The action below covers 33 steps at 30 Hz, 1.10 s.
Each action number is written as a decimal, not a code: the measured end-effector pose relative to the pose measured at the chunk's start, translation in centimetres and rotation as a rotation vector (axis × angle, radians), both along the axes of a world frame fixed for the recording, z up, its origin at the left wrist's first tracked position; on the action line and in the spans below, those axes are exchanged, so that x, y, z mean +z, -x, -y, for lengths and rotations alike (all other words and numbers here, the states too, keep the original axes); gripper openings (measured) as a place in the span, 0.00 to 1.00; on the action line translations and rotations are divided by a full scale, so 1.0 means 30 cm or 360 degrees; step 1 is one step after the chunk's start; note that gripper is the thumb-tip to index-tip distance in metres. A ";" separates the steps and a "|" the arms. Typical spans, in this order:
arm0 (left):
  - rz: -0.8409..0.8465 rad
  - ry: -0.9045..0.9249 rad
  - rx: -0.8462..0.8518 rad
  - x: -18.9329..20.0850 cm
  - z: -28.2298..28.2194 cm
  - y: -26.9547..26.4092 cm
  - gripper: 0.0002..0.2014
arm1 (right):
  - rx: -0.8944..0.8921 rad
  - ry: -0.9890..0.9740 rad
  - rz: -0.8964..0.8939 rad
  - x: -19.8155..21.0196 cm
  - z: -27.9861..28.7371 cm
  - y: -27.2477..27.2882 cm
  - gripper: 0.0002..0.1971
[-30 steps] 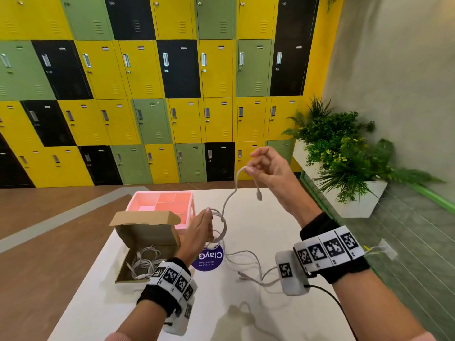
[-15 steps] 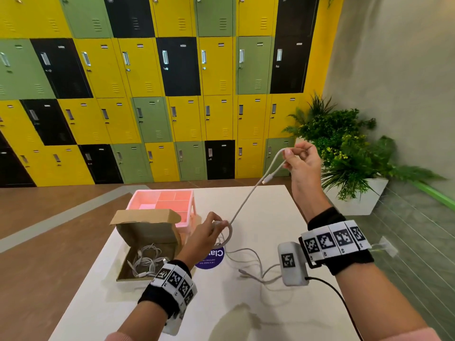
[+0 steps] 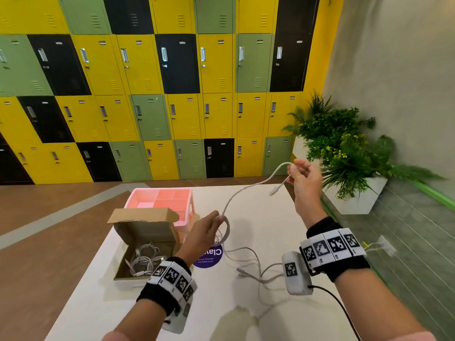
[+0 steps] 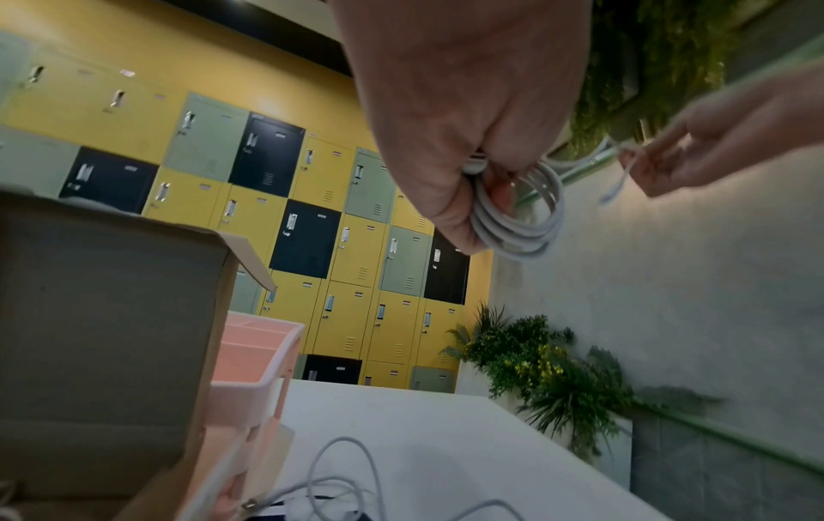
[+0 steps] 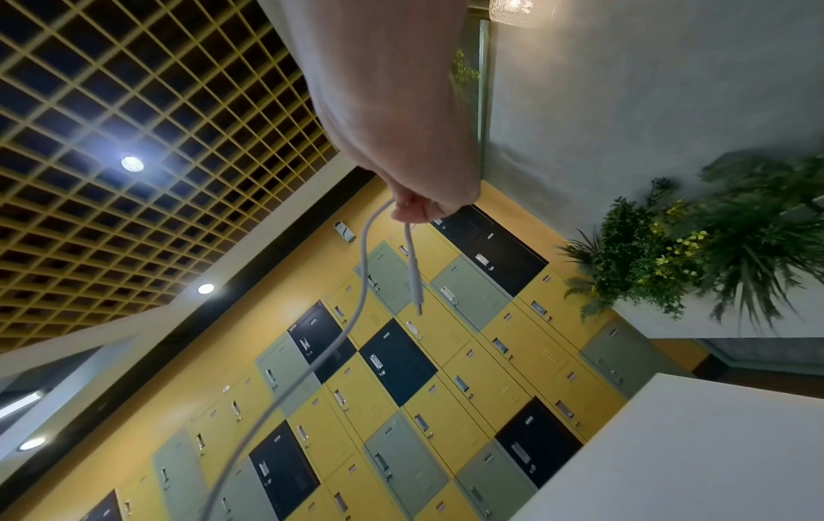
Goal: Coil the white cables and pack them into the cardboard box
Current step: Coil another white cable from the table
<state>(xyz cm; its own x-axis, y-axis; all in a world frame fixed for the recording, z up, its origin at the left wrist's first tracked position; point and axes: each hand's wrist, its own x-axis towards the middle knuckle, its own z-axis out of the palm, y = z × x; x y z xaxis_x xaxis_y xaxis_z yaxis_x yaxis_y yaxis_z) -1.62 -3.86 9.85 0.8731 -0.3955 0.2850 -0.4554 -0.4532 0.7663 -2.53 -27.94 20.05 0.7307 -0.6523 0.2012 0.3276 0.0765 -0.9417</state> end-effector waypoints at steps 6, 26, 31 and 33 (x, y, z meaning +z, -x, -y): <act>-0.0297 0.0391 -0.0047 0.062 0.038 0.017 0.13 | 0.0161 0.0000 -0.0165 -0.091 -0.067 0.014 0.08; -0.0369 0.0635 -0.0112 0.119 0.088 0.024 0.13 | 0.1088 0.0103 -0.0905 -0.137 -0.254 0.077 0.08; -0.0291 0.0706 -0.0025 0.108 0.078 0.021 0.14 | 0.1325 0.0467 -0.0864 -0.116 -0.262 0.100 0.14; -0.0280 0.0714 -0.0030 0.106 0.077 0.021 0.13 | 0.1427 0.0546 -0.0825 -0.112 -0.267 0.108 0.15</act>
<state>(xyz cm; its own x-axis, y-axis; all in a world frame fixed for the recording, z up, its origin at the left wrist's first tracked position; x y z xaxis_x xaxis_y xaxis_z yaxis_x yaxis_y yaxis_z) -2.25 -6.17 13.01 0.9173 -0.2834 0.2797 -0.3063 -0.0531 0.9505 -5.78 -19.92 16.68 0.9610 0.1921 -0.1992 -0.1596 -0.2035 -0.9660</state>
